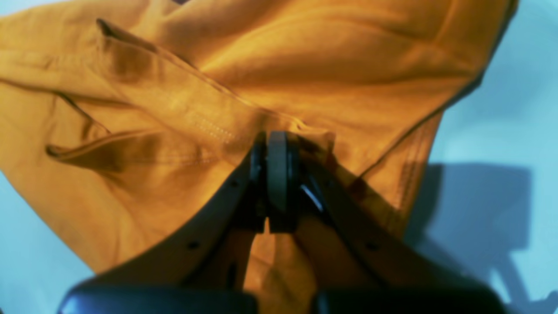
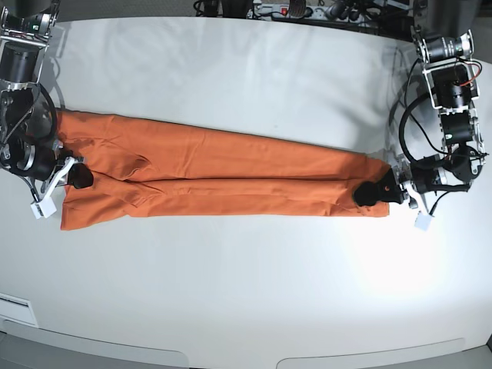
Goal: Fold the T-shirt properly
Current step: 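Grasp both ends of the folded strip with both grippers, then fold the strip end with the left gripper toward the right gripper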
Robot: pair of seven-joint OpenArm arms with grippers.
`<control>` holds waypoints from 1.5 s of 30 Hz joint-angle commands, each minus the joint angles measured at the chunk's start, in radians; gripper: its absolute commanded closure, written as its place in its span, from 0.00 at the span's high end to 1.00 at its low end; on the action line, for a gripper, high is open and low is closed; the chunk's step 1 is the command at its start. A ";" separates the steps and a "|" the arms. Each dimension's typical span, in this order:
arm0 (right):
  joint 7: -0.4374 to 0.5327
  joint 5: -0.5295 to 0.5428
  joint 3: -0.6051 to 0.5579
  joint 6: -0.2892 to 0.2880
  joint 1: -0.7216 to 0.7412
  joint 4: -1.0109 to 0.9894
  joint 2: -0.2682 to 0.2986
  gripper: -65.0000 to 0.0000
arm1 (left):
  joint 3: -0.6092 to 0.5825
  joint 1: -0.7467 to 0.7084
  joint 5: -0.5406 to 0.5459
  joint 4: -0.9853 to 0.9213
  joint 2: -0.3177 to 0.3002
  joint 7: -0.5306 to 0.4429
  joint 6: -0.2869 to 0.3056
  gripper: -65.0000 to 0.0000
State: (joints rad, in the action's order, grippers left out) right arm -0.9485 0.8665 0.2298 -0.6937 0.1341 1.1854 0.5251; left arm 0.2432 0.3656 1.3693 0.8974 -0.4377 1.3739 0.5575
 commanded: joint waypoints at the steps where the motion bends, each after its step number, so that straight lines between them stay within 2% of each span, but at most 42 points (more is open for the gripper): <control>1: 0.016 -0.019 0.006 -0.004 -0.002 0.012 0.018 0.00 | 0.000 0.012 0.014 0.006 -0.014 0.022 -0.008 0.00; 5: 0.029 -0.056 0.006 -0.004 -0.037 0.012 0.019 0.00 | 0.000 0.024 0.114 0.006 -0.028 0.022 0.024 0.00; 15: 0.029 -0.053 0.006 -0.004 -0.056 0.012 0.018 0.00 | 0.000 0.056 0.114 0.090 -0.017 0.022 0.018 0.00; 21: 0.029 -0.056 0.006 -0.004 -0.057 0.012 0.018 0.00 | 0.000 0.056 0.114 0.131 0.045 0.022 0.019 0.00; 30: 0.029 -0.057 0.006 -0.004 -0.057 0.012 0.018 0.00 | -0.002 0.052 0.114 0.131 0.206 0.022 0.023 0.00; 33: 0.030 -0.073 0.006 -0.004 -0.057 0.012 0.018 0.00 | -0.036 0.044 0.114 0.131 0.252 0.022 0.023 0.00; 39: 0.030 -0.087 0.006 -0.004 -0.057 0.012 0.018 0.00 | -0.151 0.051 0.114 0.131 0.238 0.022 0.027 0.00; 42: 0.031 -0.086 0.006 -0.004 -0.057 0.012 0.018 0.00 | -0.157 0.053 0.114 0.131 0.243 0.022 0.026 0.00; 45: 0.031 -0.085 0.006 -0.004 -0.057 0.012 0.018 0.00 | -0.157 0.053 0.055 0.131 0.267 0.022 0.026 0.00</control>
State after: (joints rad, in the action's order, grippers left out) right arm -0.8890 0.8261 0.2325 -0.7078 0.0723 1.1919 0.5251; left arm 0.0853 0.3931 1.3956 1.0119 -0.1749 1.3941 0.5800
